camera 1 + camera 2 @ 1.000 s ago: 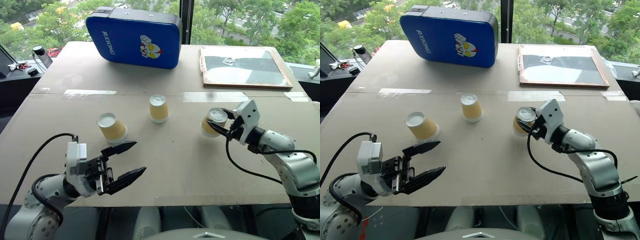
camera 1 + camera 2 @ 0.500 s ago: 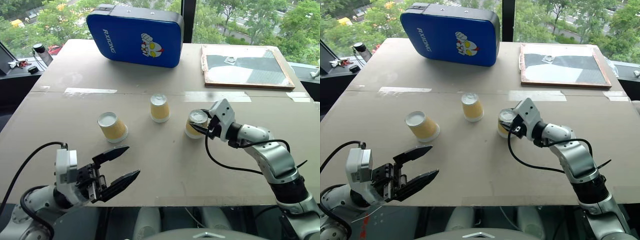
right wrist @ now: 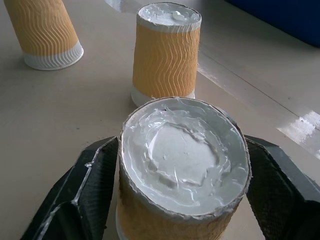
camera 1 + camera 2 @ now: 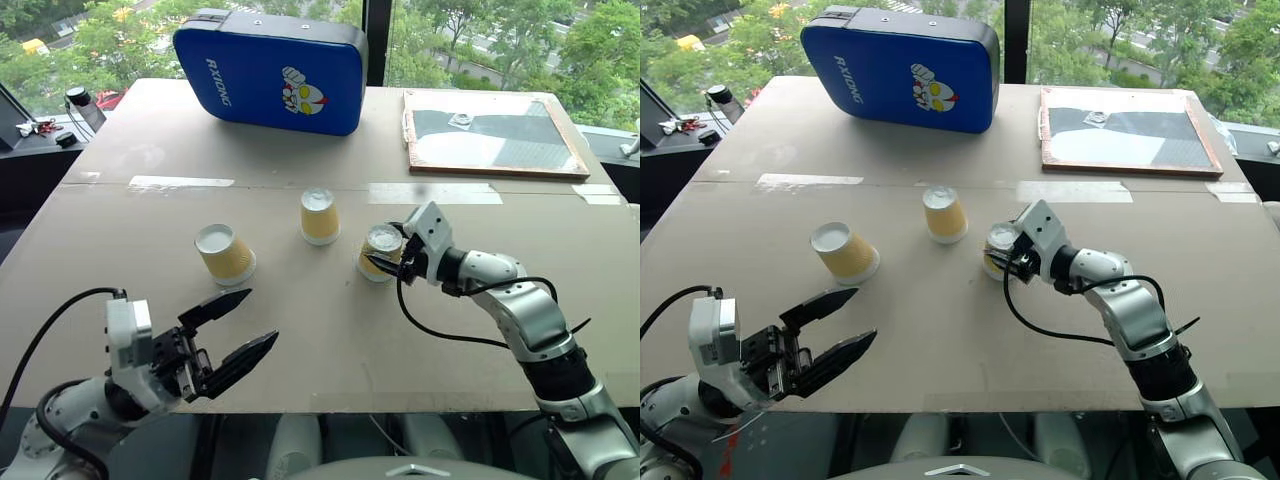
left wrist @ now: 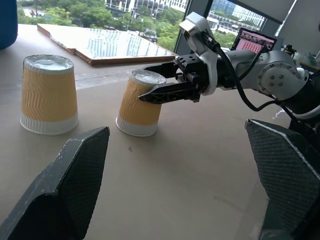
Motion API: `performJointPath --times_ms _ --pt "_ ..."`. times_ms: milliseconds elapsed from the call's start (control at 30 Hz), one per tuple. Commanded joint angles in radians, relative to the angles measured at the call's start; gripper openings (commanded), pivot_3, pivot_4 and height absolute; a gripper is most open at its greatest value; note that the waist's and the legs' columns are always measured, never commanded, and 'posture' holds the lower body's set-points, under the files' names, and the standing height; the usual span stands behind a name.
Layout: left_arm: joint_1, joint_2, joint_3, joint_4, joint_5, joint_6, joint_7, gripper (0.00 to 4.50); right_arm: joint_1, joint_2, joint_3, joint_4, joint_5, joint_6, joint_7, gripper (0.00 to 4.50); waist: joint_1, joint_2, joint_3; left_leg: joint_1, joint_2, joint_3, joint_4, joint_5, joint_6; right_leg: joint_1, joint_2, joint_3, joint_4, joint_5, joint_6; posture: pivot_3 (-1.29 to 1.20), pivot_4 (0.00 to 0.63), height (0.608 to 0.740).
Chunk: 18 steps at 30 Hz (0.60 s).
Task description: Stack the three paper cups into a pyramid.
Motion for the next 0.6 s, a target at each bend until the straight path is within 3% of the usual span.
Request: performJointPath --times_ms 33,200,600 --pt "0.001 -0.017 0.05 -0.014 -0.027 0.001 0.064 4.5 -0.006 -0.014 -0.04 -0.031 0.016 -0.045 0.037 4.49 0.0 0.0 0.0 0.0 0.0 0.0 0.0 0.0 0.0 0.0 0.0 0.0 0.0 0.0 0.0 0.0 0.15 0.74" --pt "-0.036 -0.029 0.096 0.047 -0.017 -0.009 0.122 4.5 0.037 -0.067 -0.14 -0.119 0.129 -0.059 0.133 4.49 0.004 0.0 0.0 0.0 0.0 0.0 0.0 0.0 0.0 0.0 0.0 -0.001 0.0 0.0 0.0 0.0 0.15 0.74" --pt "-0.201 0.023 0.055 0.168 0.037 0.03 0.145 4.5 0.184 -0.175 -0.276 -0.307 0.337 -0.093 0.292 4.49 0.0 0.0 0.0 0.0 0.0 -0.001 0.0 0.0 0.0 0.001 0.0 -0.001 0.0 0.0 0.0 0.0 0.15 0.74"
